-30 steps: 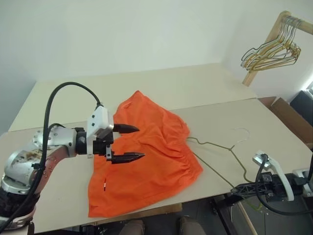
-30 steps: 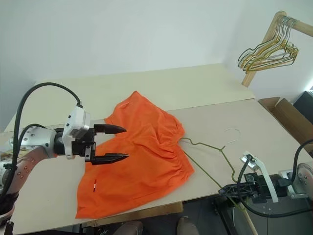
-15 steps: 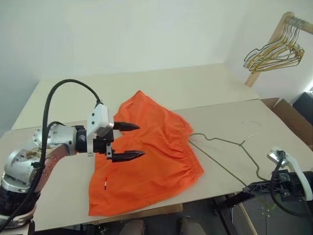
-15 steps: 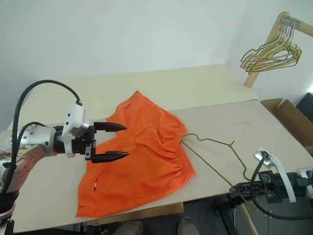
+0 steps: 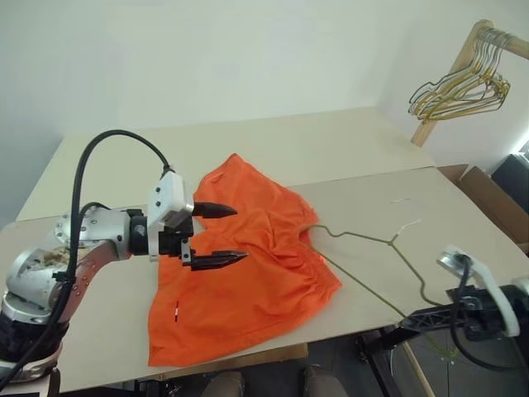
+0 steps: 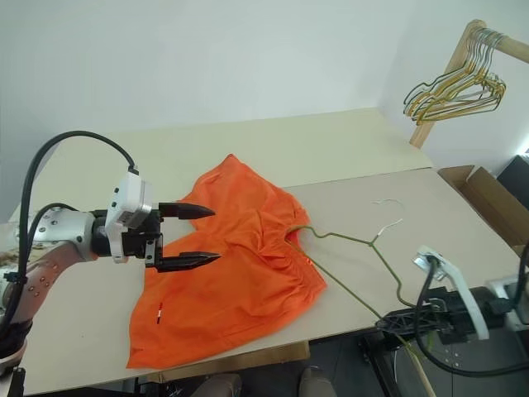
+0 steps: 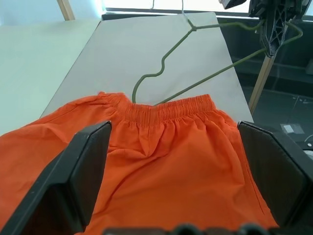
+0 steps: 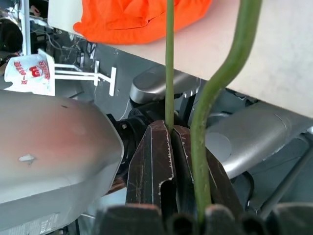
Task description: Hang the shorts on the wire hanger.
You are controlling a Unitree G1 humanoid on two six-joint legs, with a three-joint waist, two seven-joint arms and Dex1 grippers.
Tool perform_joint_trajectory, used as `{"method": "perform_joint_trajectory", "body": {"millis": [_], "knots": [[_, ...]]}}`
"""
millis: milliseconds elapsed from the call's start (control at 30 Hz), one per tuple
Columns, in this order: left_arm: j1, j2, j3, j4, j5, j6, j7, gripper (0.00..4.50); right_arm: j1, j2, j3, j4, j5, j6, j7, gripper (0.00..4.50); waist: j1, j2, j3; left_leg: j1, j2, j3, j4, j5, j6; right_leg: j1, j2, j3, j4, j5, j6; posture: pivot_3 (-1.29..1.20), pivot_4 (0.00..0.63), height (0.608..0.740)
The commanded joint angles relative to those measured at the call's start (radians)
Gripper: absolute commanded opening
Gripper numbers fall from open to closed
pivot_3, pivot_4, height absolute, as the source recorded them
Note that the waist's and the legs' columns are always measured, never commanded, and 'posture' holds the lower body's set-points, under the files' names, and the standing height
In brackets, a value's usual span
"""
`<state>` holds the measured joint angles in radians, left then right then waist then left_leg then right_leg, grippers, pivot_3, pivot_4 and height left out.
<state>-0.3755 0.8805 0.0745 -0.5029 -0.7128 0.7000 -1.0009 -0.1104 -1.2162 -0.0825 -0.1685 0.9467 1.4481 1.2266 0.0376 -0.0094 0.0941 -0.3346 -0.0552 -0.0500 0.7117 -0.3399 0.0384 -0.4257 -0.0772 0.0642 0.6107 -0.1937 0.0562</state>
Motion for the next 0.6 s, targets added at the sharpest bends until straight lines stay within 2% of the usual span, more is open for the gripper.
{"method": "perform_joint_trajectory", "body": {"millis": [33,233,433,600], "knots": [[-0.006,0.003,0.021,-0.023,-0.011,-0.004,0.007,4.47,-0.053,0.032,0.023,0.059,-0.033,0.018,-0.062,0.0,0.0,0.0,0.0,0.0,0.0,0.0,0.0,0.0,0.0,0.0,0.0,0.0,0.0,0.0,0.0,0.07,0.047,0.74],[0.004,0.012,0.031,-0.026,-0.011,-0.007,0.005,4.47,-0.072,0.024,0.04,0.094,-0.051,0.029,-0.082,0.0,0.003,0.0,0.0,-0.001,0.0,0.0,0.0,0.002,-0.003,0.0,0.0,0.0,0.0,0.0,0.0,0.09,0.038,0.74],[0.006,0.012,0.03,-0.019,-0.003,-0.016,0.003,4.47,-0.014,-0.048,0.045,0.06,-0.022,0.001,0.024,0.0,0.004,0.0,-0.001,-0.001,0.0,0.0,0.0,0.0,0.0,0.0,0.0,0.0,0.0,0.0,0.0,0.08,0.033,0.74],[-0.003,0.001,0.017,-0.013,0.003,-0.022,0.005,4.47,-0.118,0.046,0.103,0.092,-0.046,0.012,-0.009,0.0,-0.007,-0.002,-0.008,0.001,0.0,0.0,0.0,0.0,-0.001,0.0,0.0,0.0,0.0,0.001,-0.001,0.08,0.023,0.74]]}}
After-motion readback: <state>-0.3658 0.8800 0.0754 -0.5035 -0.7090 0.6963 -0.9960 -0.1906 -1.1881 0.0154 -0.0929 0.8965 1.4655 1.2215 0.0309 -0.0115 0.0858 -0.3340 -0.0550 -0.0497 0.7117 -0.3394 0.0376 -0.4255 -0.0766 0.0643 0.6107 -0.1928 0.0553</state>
